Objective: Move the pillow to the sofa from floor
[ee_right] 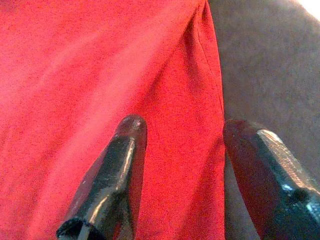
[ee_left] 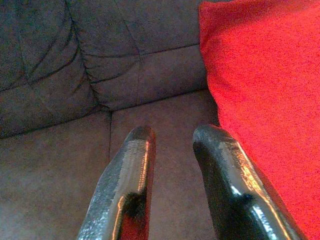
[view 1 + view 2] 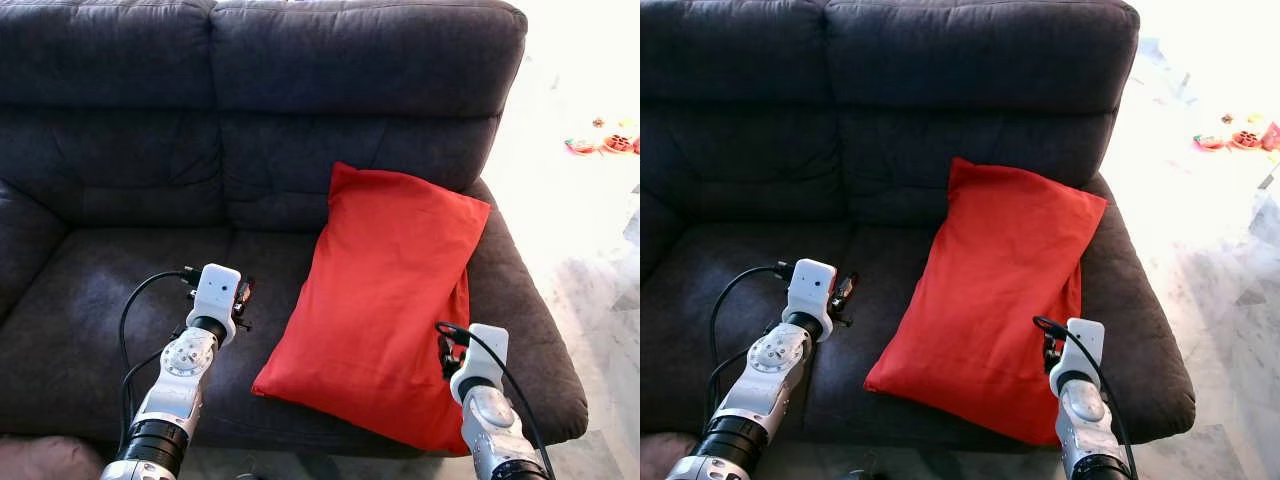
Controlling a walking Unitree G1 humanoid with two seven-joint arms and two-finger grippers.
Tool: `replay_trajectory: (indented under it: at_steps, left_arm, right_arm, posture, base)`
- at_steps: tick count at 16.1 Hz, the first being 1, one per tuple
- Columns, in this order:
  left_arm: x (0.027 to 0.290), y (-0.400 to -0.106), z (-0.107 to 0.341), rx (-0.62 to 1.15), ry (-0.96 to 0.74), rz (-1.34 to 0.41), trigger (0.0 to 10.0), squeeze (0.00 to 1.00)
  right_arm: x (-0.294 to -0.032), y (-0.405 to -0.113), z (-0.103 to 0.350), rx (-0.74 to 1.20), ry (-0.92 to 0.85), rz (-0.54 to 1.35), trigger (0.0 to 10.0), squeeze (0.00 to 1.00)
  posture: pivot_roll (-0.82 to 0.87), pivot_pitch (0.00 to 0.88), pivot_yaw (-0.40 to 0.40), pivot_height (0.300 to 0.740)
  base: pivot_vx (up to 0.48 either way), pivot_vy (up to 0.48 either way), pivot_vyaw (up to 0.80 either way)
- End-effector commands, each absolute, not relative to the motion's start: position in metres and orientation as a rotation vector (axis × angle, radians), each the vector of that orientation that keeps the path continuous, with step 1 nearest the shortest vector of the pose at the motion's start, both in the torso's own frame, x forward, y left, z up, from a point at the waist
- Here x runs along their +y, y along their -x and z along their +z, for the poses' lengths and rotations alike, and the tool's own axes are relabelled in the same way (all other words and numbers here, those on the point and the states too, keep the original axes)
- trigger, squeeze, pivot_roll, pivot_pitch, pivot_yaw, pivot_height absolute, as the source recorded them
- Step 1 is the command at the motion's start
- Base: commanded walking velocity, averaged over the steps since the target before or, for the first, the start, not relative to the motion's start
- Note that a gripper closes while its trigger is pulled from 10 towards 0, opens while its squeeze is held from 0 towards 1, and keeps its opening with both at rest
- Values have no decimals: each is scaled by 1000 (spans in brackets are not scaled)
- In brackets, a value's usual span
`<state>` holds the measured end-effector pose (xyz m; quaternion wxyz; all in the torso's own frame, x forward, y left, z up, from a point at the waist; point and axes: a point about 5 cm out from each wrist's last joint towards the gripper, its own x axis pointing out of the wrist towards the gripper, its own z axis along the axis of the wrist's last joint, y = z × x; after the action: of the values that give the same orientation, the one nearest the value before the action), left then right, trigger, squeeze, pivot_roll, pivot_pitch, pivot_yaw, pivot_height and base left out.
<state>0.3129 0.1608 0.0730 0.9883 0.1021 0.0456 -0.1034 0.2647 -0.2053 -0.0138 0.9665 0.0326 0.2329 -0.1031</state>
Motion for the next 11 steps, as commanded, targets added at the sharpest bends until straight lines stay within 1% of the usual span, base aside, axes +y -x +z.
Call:
replay_trajectory:
  at_steps: [1,6,7,10,11]
  left_arm:
    - [163,-310,68,108,-203,-198,10000,0]
    - [165,-311,68,106,-208,-183,10000,0]
    - [165,-311,69,106,-208,-182,10000,0]
    - [165,-311,69,106,-209,-183,10000,0]
    - [165,-311,69,104,-209,-183,10000,0]
  right_arm:
    - [-203,-268,-10,444,-61,-194,10000,0]
    - [-204,-268,-11,449,-58,-207,10000,0]
    - [-201,-270,-8,428,-81,-192,10000,0]
    - [-200,-272,-6,409,-65,-184,10000,0]
    - [-200,-272,-5,402,-69,-186,10000,0]
  posture:
    - [49,68,-25,720]
    - [49,70,-24,720]
    - [49,70,-24,710]
    - [50,70,-24,676]
    - [50,70,-24,676]
  base:
    - [0,0,0]
    - [0,0,0]
    - [0,0,0]
    - [0,0,0]
    - [0,0,0]
